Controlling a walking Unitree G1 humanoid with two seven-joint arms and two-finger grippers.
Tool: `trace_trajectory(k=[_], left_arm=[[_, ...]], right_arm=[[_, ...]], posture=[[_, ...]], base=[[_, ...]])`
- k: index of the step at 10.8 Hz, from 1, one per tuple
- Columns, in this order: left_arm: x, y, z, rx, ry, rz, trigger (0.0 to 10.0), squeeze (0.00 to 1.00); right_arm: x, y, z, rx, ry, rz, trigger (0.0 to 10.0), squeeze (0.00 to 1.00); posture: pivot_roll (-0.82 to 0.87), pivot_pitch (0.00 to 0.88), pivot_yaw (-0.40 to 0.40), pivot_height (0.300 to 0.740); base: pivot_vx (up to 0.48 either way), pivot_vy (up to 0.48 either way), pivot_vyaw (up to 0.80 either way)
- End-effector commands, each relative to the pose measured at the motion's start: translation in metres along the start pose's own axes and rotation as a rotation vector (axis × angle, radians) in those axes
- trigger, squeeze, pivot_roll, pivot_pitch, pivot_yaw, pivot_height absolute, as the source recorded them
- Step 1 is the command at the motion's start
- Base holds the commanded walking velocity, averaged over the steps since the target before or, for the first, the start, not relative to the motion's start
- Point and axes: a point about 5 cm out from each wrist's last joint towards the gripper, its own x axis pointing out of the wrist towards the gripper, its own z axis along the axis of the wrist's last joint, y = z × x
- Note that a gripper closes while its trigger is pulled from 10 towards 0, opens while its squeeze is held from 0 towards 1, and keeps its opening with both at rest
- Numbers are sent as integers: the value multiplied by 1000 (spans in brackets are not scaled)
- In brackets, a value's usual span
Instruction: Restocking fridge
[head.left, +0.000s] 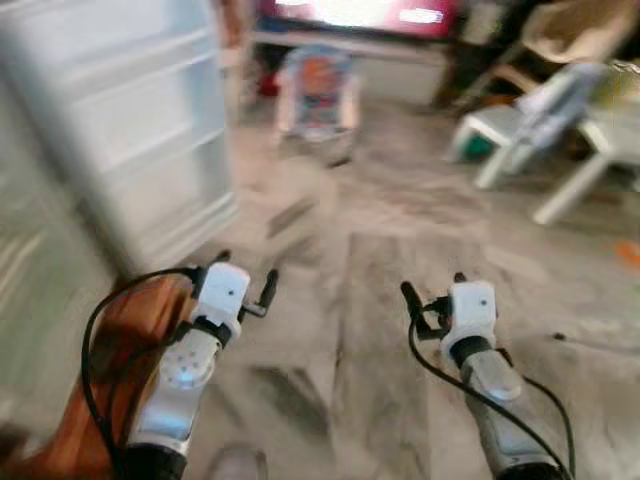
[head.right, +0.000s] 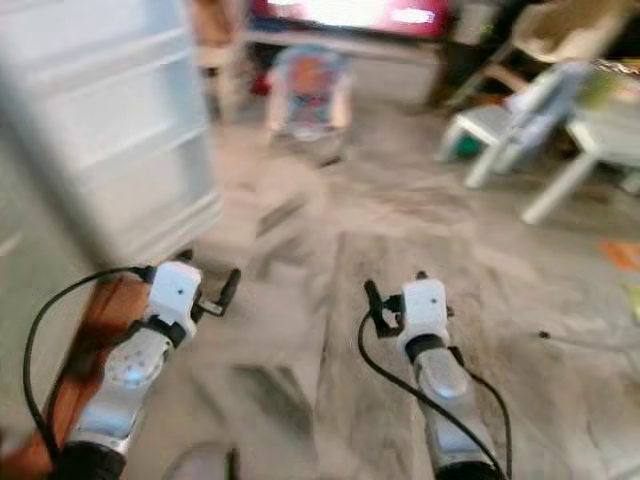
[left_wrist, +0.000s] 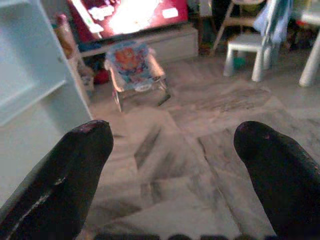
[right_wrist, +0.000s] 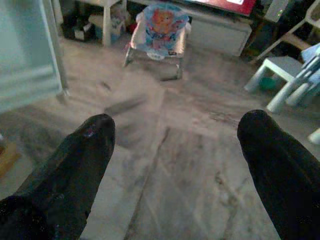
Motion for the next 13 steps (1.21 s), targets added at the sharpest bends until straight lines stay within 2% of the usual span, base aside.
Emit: trace_trajectory(k=[1, 6, 7, 9, 12, 13], left_arm=[[3, -8, 6, -9, -19, -12, 10000, 0], [3, -15, 4, -39, -10, -12, 10000, 0], [-7, -10, -8, -60, 33, 13, 10000, 0], [-11, -1, -13, -91, 55, 61, 10000, 0], [-3, 6, -3, -146, 11, 101, 10000, 0], [1, 6, 6, -200, -21, 120, 10000, 0]], right_arm=[[-3, -12, -1, -23, 10, -33, 10000, 0], [-1, -14, 2, -29, -10, -45, 10000, 0], [-1, -15, 2, -21, -14, -67, 10000, 0], [-1, -14, 3, -19, -20, -69, 10000, 0], [5, -15, 13, -18, -64, -90, 10000, 0], [7, -15, 21, -7, -102, -90, 10000, 0]], posture=[[114, 82, -105, 740], [83, 81, -102, 740], [77, 80, -95, 740], [79, 78, -94, 740], [82, 70, -99, 740], [81, 71, -100, 740]], base=[[461, 0, -800], [467, 0, -800], [469, 0, -800], [480, 0, -800], [480, 0, -800], [480, 0, -800]])
